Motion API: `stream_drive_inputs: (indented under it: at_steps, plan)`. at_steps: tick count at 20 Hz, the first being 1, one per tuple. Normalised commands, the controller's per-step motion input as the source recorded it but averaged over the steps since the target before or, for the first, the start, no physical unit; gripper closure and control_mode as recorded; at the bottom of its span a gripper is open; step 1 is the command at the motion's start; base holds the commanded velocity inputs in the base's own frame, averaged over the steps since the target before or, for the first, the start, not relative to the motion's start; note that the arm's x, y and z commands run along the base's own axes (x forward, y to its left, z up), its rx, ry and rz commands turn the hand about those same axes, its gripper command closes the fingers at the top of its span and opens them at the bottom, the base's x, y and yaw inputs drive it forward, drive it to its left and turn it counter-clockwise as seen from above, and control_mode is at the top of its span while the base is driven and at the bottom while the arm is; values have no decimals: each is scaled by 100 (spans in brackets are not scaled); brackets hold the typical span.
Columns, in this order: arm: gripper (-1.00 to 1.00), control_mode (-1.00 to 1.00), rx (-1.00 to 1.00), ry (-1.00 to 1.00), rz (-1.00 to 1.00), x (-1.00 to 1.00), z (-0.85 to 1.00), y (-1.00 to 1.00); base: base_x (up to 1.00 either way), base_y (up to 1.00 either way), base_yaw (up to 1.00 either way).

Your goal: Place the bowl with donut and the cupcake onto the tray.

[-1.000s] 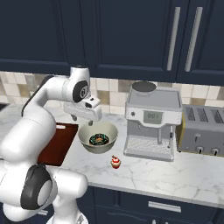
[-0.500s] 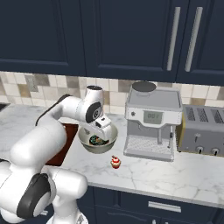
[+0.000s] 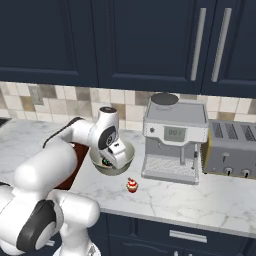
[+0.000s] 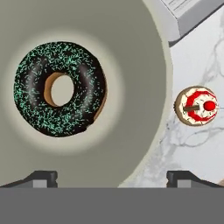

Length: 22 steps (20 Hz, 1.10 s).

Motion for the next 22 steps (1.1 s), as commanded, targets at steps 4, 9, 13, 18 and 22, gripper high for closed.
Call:
stream_drive_inputs:
  at_steps: [4, 9, 13, 18, 22]
  plan:
    - [-100, -100, 0, 0, -13, 30, -10, 0, 0, 0, 0]
    - [-100, -100, 0, 0, -12, -8, -1, -1, 0, 0, 0]
    - [-100, -100, 0, 0, -8, -29, 0, 0, 0, 0, 0]
    - [-100, -100, 0, 0, -6, -27, -1, 0, 0, 0, 0]
    - [-100, -100, 0, 0, -7, 0, -36, 0, 0, 0, 0]
